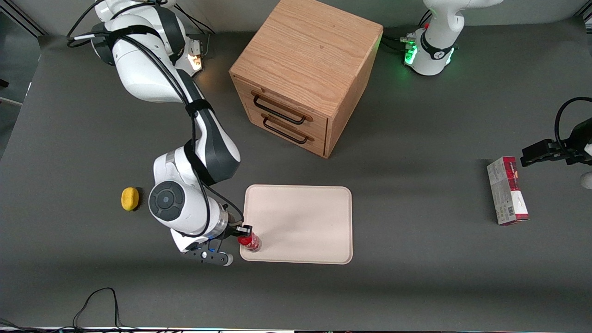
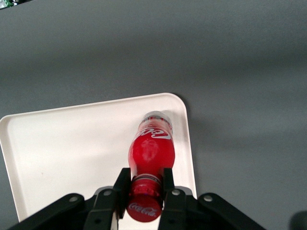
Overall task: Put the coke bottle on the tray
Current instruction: 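Carry the bottle with the right gripper over the white tray's edge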
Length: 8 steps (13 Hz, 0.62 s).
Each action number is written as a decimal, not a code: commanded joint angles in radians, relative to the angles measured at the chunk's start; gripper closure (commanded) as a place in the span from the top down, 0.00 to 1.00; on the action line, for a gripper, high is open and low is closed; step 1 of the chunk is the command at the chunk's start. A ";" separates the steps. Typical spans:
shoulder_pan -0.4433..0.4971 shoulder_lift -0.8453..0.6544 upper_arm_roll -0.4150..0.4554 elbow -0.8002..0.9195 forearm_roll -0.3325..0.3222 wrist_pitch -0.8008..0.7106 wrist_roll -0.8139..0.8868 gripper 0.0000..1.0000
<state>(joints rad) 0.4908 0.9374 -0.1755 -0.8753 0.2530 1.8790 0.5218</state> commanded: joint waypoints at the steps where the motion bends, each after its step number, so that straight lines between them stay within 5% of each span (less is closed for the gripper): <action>1: 0.003 0.023 -0.002 0.047 0.014 -0.001 0.027 0.10; 3: 0.008 0.023 -0.002 0.045 0.012 -0.001 0.027 0.12; 5: 0.009 0.023 -0.004 0.044 0.012 -0.001 0.027 0.30; 6: 0.009 0.023 -0.002 0.044 0.012 -0.001 0.027 0.66; 7: 0.009 0.026 -0.002 0.044 0.012 0.003 0.026 0.91; 8: 0.009 0.026 -0.004 0.042 0.012 0.008 0.026 1.00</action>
<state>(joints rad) 0.4977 0.9456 -0.1754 -0.8726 0.2530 1.8837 0.5238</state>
